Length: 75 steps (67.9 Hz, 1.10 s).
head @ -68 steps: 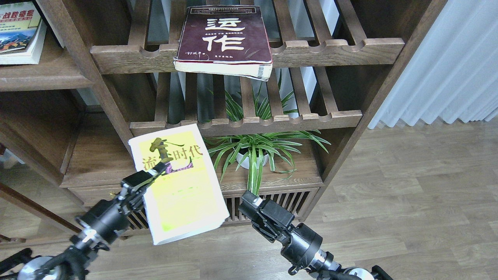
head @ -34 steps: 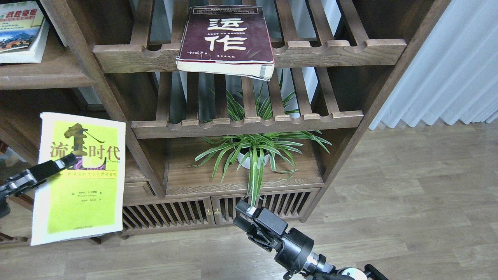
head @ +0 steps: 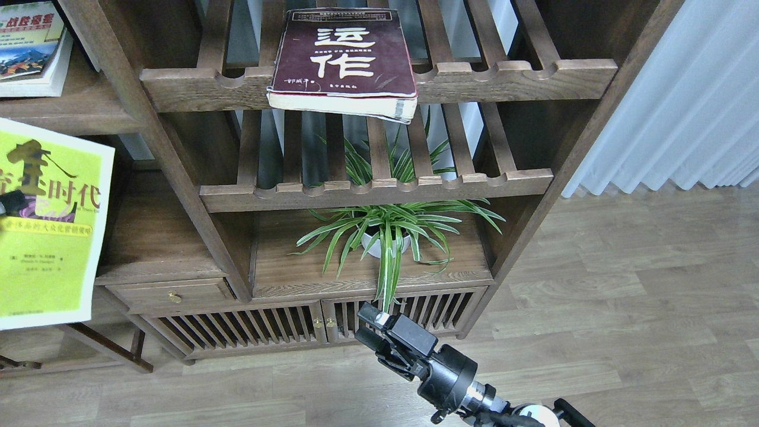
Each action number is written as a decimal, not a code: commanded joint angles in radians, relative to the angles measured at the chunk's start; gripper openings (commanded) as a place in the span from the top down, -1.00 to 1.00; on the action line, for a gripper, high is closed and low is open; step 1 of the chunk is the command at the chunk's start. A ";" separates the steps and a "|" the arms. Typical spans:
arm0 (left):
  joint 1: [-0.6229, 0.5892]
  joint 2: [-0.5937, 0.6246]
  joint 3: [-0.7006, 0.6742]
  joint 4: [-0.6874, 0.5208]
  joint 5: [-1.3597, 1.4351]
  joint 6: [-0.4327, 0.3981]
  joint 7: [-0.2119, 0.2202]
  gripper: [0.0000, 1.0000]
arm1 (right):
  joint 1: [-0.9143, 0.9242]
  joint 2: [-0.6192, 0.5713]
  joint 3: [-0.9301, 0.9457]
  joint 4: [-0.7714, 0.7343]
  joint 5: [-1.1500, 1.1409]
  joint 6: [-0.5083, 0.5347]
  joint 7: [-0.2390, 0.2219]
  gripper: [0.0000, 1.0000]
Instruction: Organize books on shelf
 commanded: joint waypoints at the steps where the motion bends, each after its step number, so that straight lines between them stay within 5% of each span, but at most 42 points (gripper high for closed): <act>1: -0.018 0.053 -0.024 0.040 -0.023 0.000 0.001 0.96 | 0.000 0.000 0.000 0.000 -0.001 0.000 0.000 -0.99; 17: -0.207 0.071 -0.010 0.120 -0.027 0.000 0.008 0.99 | 0.002 0.000 0.000 0.000 -0.003 0.000 0.000 -0.99; 32: -0.461 0.065 0.065 0.138 -0.026 0.000 0.103 0.99 | 0.000 0.000 -0.005 0.000 -0.006 0.000 0.000 -0.99; 47: -0.652 0.039 0.180 0.228 -0.018 0.000 0.151 0.99 | 0.000 0.000 -0.005 0.000 -0.007 0.000 0.000 -0.99; 62: -0.756 -0.128 0.189 0.363 -0.016 0.000 0.274 0.99 | -0.001 0.000 -0.005 0.002 -0.007 0.000 0.000 -0.99; 63: -0.780 -0.181 0.189 0.383 -0.015 0.000 0.306 0.99 | -0.003 0.000 -0.005 0.002 -0.007 0.000 0.000 -0.99; 75: -0.874 -0.315 0.192 0.454 0.000 0.000 0.380 0.99 | -0.003 0.000 -0.005 0.002 -0.007 0.000 0.000 -0.99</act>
